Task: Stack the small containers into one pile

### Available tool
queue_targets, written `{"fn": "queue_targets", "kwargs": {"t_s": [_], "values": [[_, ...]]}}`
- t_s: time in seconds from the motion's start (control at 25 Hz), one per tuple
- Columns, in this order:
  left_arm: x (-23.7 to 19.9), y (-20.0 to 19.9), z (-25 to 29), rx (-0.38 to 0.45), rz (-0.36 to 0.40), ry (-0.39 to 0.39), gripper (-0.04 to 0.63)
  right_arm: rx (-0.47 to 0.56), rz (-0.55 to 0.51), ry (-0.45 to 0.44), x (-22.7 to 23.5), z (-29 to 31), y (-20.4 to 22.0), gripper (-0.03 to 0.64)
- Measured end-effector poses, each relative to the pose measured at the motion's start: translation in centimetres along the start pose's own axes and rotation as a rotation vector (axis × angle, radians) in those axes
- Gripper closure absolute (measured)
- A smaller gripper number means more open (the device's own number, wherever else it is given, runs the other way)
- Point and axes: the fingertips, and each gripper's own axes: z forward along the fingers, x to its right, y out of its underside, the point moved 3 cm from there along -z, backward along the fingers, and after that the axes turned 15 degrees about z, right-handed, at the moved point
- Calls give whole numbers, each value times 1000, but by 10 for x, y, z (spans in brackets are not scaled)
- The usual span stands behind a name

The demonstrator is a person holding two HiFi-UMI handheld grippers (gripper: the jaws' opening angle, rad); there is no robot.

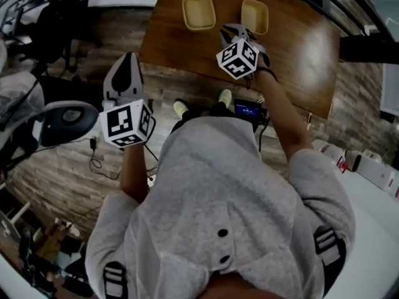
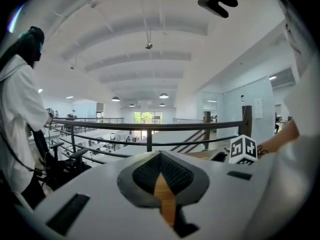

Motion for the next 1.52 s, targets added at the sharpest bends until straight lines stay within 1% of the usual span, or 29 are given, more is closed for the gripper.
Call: {"fn": "queue_targets", "kwargs": {"t_s": [0.08,0.16,0.32,0.44,0.52,0.64,0.88,1.04,1.24,1.36,1.52], "values": [[16,-14,22,29,24,77,581,-2,69,52,23,-17,12,551],[36,-27,41,53,46,141,581,-7,112,101,46,-32,26,551],[82,-38,64,58,61,258,581,-48,183,169,72,-63,70,545],[111,-42,82,63,69,324,581,-64,210,196,85,-77,95,541],[121,-44,91,66,67,346,581,-74,199,199,89,-74,105,534],[129,-47,96,59,78,339,581,-98,138,178,93,-59,120,532],[128,-54,106,11,87,257,581,-149,-2,108,118,-21,138,525],[119,-50,117,-36,67,199,581,-188,-38,63,131,7,145,518],[120,-40,114,-88,56,143,581,-211,-97,3,126,34,159,518],[124,-34,119,-115,50,126,581,-222,-156,-7,129,50,167,518],[125,-31,124,-142,49,104,581,-224,-226,2,135,63,171,554]]}}
